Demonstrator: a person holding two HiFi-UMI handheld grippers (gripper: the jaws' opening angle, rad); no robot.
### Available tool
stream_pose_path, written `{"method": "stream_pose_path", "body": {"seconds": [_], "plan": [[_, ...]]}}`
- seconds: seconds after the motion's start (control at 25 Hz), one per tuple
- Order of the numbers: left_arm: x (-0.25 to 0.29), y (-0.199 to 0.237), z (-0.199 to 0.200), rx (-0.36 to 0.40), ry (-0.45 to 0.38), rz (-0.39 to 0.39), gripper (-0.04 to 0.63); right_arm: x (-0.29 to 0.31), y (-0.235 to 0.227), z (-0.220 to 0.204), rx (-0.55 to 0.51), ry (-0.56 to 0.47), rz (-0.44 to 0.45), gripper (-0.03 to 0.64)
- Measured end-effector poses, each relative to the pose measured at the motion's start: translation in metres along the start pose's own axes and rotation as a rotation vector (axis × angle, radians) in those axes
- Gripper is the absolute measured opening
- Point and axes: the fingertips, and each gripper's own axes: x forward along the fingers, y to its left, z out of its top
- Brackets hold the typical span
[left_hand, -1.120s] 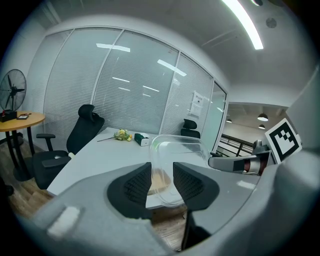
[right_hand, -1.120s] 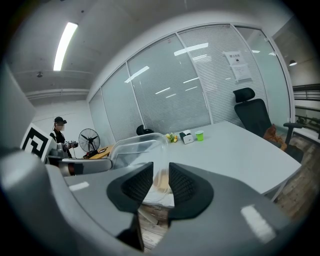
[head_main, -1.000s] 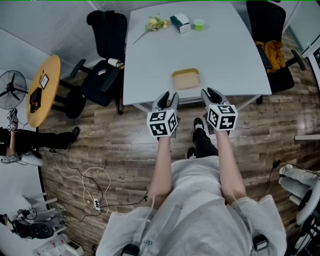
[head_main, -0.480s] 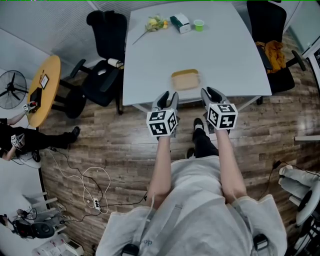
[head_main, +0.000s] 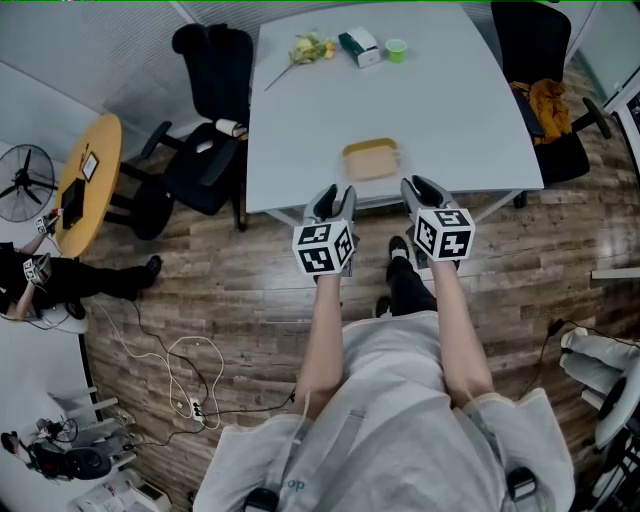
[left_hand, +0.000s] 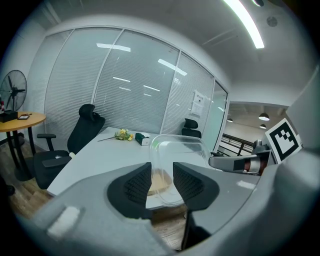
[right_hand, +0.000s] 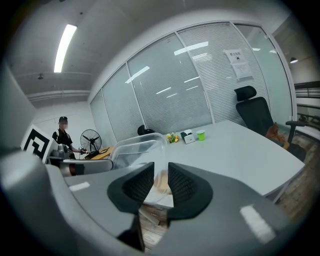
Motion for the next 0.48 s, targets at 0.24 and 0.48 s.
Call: {"method": "stream_pose_path", "body": {"seconds": [0.24, 0.48], "plan": [[-0.0013, 0.0054, 0.0001, -0.008, 0.0, 0.003, 0.133, 0.0028, 0.0043, 0.0, -0.004, 0.003, 0.004, 0.084], [0.0012, 0.008, 0.001, -0.007, 0.0, 0.001, 0.133, 0.0066, 0.0037, 0.0003, -0.002, 0.004, 0.002, 0.084]]}}
